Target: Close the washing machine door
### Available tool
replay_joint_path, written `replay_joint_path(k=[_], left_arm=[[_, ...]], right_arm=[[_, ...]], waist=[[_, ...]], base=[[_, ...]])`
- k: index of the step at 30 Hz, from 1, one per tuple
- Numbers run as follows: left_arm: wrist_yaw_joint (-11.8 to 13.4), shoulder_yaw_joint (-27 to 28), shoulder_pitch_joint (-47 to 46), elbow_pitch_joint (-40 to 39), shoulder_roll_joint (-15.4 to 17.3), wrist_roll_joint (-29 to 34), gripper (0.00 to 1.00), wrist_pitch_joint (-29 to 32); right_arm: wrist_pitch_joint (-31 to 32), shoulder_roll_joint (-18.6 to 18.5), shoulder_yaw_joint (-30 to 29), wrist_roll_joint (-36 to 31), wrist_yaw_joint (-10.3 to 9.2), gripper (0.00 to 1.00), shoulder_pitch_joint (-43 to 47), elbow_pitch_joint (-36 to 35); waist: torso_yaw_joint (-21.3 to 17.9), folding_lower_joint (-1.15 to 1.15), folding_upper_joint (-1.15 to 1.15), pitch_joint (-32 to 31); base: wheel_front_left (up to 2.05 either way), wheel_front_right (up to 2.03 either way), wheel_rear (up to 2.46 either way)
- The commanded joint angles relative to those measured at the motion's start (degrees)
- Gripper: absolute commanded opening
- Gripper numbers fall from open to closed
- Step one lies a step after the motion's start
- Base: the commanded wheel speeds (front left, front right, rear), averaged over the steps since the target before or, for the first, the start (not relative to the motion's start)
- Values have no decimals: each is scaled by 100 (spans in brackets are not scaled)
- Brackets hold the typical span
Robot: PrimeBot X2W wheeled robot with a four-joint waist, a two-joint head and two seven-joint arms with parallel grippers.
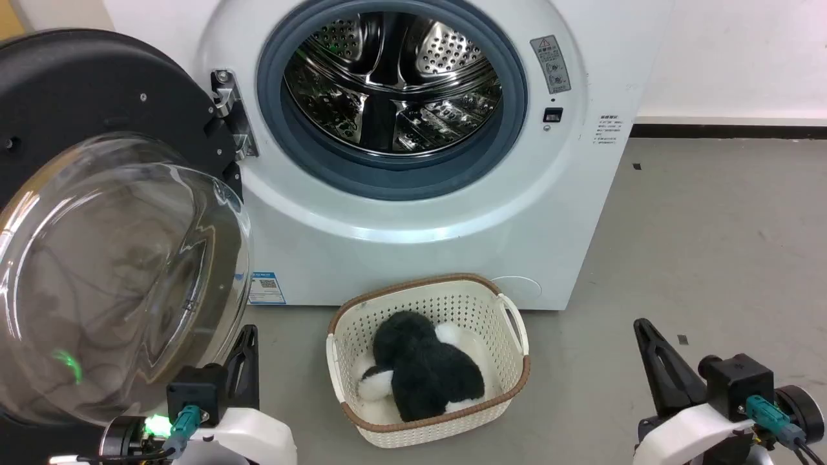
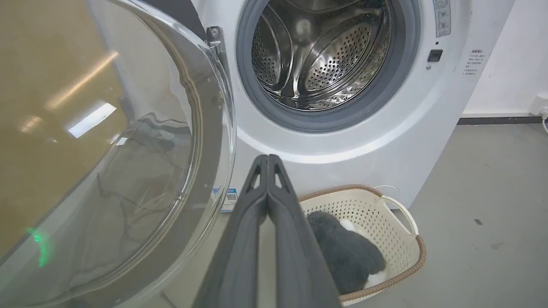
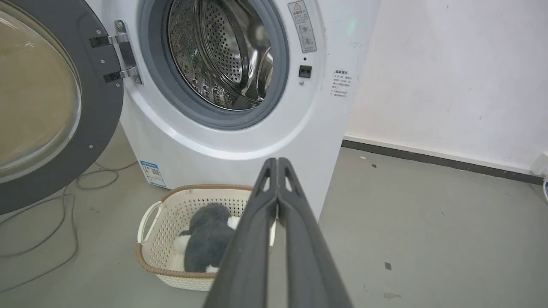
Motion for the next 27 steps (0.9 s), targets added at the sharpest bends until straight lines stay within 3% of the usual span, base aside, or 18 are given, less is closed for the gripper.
replay_joint_path(k=[1,26,27], left_arm=[[-31,41,-105,-36,8,67,0,42],[-32,52,-112,-47,8,92,0,69],[-1,44,-23,-24,0,75,100,67]], right_arm=[[32,28,15,-43,4,0,-79,14],[59,28,21,-46,5,0,-89,16],[55,0,17,-1,0,100,-9,3]], waist=[[0,0,0,-4],[0,0,0,-8],[0,0,0,-9]], base=[[0,0,0],[0,0,0],[0,0,0]])
